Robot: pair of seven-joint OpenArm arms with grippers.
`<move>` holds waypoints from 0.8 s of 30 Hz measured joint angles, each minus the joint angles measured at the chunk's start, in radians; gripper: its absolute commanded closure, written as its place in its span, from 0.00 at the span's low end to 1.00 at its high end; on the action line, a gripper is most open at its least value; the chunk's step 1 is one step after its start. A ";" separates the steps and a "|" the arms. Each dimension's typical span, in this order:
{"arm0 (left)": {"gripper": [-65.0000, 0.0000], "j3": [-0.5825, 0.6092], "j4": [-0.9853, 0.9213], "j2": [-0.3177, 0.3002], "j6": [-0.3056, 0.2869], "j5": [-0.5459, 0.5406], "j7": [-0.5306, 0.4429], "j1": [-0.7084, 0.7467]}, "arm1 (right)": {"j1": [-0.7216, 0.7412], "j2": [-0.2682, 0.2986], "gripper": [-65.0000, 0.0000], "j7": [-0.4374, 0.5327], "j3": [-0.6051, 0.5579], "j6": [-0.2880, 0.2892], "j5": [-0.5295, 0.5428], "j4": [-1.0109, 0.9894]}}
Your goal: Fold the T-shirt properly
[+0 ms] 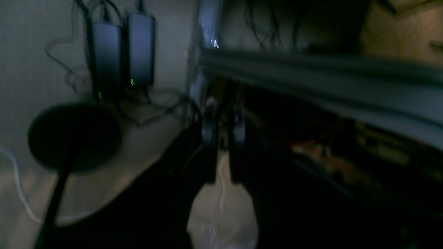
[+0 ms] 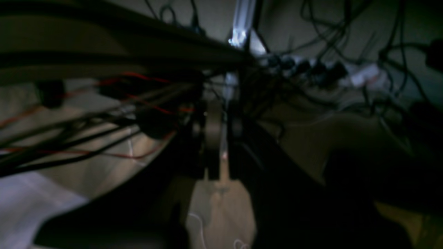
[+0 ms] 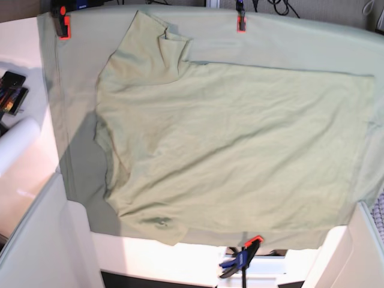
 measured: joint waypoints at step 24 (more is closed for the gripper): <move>0.58 -0.352 0.948 -0.091 -0.004 -0.180 0.389 0.344 | -0.029 -0.101 0.40 -0.443 0.343 -0.196 0.448 0.843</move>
